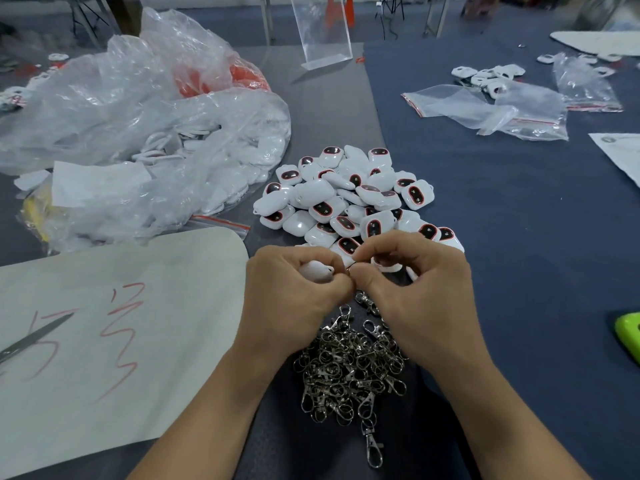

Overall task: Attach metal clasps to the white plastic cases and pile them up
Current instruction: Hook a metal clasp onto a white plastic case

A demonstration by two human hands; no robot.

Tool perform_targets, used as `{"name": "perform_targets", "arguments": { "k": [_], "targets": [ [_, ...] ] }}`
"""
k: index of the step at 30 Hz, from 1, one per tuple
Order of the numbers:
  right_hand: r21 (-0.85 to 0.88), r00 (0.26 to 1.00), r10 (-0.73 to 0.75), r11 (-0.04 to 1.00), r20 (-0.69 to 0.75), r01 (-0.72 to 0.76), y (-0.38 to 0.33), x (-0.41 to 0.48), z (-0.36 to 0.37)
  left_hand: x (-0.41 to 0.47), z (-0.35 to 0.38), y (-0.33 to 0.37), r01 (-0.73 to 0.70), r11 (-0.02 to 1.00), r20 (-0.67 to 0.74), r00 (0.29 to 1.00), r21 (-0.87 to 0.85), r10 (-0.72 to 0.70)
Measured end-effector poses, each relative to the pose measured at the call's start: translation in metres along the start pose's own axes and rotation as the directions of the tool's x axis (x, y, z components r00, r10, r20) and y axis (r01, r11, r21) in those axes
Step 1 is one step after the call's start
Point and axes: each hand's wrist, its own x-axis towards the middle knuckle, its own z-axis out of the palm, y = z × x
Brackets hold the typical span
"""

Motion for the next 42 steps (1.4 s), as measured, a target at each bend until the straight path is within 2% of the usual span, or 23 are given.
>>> {"name": "perform_targets", "arguments": {
  "k": [4, 6, 9, 12, 17, 21, 26, 29, 31, 38, 42],
  "targets": [
    [-0.137, 0.986, -0.147, 0.978, 0.079, 0.157, -0.001, -0.003, 0.003, -0.005, -0.004, -0.004, -0.182, 0.960, 0.099, 0.982, 0.212, 0.164],
    [-0.192, 0.985, -0.108, 0.972, 0.132, 0.132, 0.002, -0.003, 0.004, -0.005, -0.004, -0.006, -0.241, 0.912, 0.138, 0.969, 0.331, 0.206],
    [-0.192, 0.979, 0.020, 0.981, 0.202, 0.020, 0.004, -0.002, 0.003, -0.004, -0.004, -0.011, -0.317, 0.793, 0.174, 0.949, 0.521, 0.265],
    [-0.216, 0.976, 0.039, 0.976, 0.216, 0.009, 0.006, -0.005, 0.008, -0.004, -0.004, -0.013, -0.339, 0.684, 0.168, 0.937, 0.646, 0.306],
    [-0.235, 0.977, 0.016, 0.972, 0.210, 0.034, 0.006, -0.004, 0.010, -0.004, -0.003, -0.009, -0.277, 0.723, 0.079, 0.952, 0.633, 0.296],
    [-0.285, 0.957, 0.054, 0.958, 0.284, 0.030, 0.005, -0.004, 0.007, -0.004, -0.006, -0.011, -0.324, 0.761, 0.174, 0.946, 0.563, 0.274],
    [-0.091, 0.908, 0.205, 0.979, 0.366, -0.184, 0.006, -0.001, 0.008, -0.005, -0.009, -0.011, -0.400, 0.708, 0.227, 0.916, 0.582, 0.331],
    [-0.031, 0.923, 0.184, 0.982, 0.337, -0.184, 0.008, -0.003, 0.012, -0.006, -0.011, -0.010, -0.454, 0.670, 0.209, 0.885, 0.588, 0.416],
    [0.006, 0.950, 0.146, 0.988, 0.278, -0.154, 0.007, -0.005, 0.014, -0.006, -0.009, -0.007, -0.439, 0.694, 0.163, 0.889, 0.571, 0.428],
    [0.009, 0.983, 0.143, 0.989, 0.118, -0.146, 0.005, -0.002, 0.003, -0.004, -0.003, -0.005, -0.190, 0.811, 0.021, 0.976, 0.553, 0.215],
    [-0.016, 0.960, 0.187, 0.982, 0.211, -0.188, 0.004, -0.004, 0.008, -0.002, -0.002, -0.008, -0.246, 0.820, 0.094, 0.968, 0.517, 0.232]
  ]
}}
